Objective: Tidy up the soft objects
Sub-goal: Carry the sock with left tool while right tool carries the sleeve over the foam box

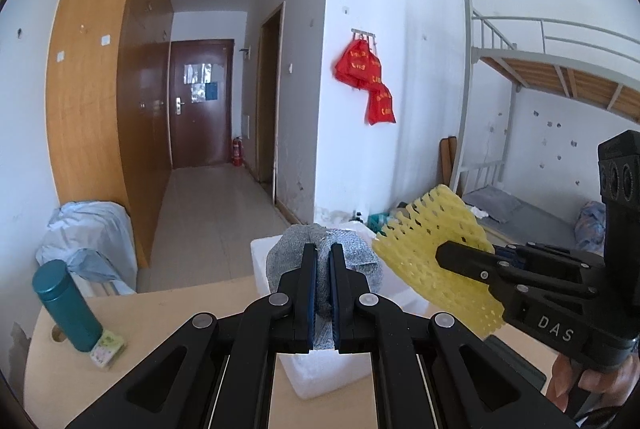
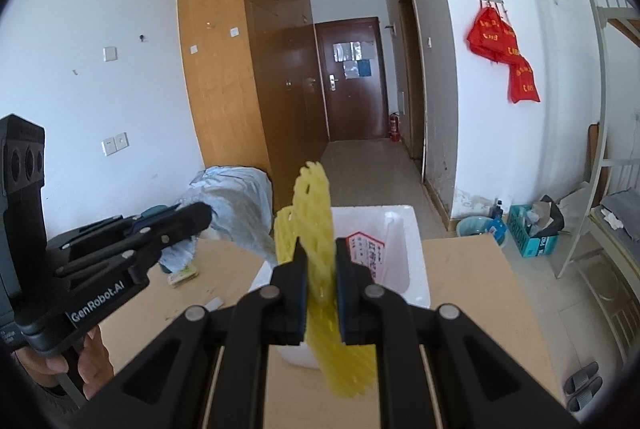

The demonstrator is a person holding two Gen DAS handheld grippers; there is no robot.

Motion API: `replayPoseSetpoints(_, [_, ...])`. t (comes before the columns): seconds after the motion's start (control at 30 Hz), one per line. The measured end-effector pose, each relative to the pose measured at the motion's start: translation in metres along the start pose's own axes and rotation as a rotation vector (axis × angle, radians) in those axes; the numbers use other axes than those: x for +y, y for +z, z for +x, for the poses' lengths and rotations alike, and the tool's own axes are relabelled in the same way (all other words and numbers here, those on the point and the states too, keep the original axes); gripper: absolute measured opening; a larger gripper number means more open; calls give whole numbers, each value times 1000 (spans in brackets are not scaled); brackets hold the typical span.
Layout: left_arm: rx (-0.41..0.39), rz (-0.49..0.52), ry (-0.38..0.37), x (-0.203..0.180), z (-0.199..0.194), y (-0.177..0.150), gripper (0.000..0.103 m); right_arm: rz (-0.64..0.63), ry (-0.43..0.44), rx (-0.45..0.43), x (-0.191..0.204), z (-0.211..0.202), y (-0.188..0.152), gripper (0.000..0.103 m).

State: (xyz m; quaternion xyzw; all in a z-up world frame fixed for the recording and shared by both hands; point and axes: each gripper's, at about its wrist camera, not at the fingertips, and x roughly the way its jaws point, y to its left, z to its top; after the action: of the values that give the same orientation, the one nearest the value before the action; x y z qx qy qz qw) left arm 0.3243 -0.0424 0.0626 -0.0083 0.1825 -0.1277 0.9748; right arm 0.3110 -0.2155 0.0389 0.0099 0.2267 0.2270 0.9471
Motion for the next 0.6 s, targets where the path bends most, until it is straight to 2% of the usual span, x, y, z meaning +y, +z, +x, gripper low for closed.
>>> replayPoseSetpoints(0.33, [32,7,-44,6,56,7,6,22,-18,27,-10,37,6,15])
replayPoseSetpoints(0.6, [70,-3,-92,8,91,1,6,46,-23,36,-19,53,6,15])
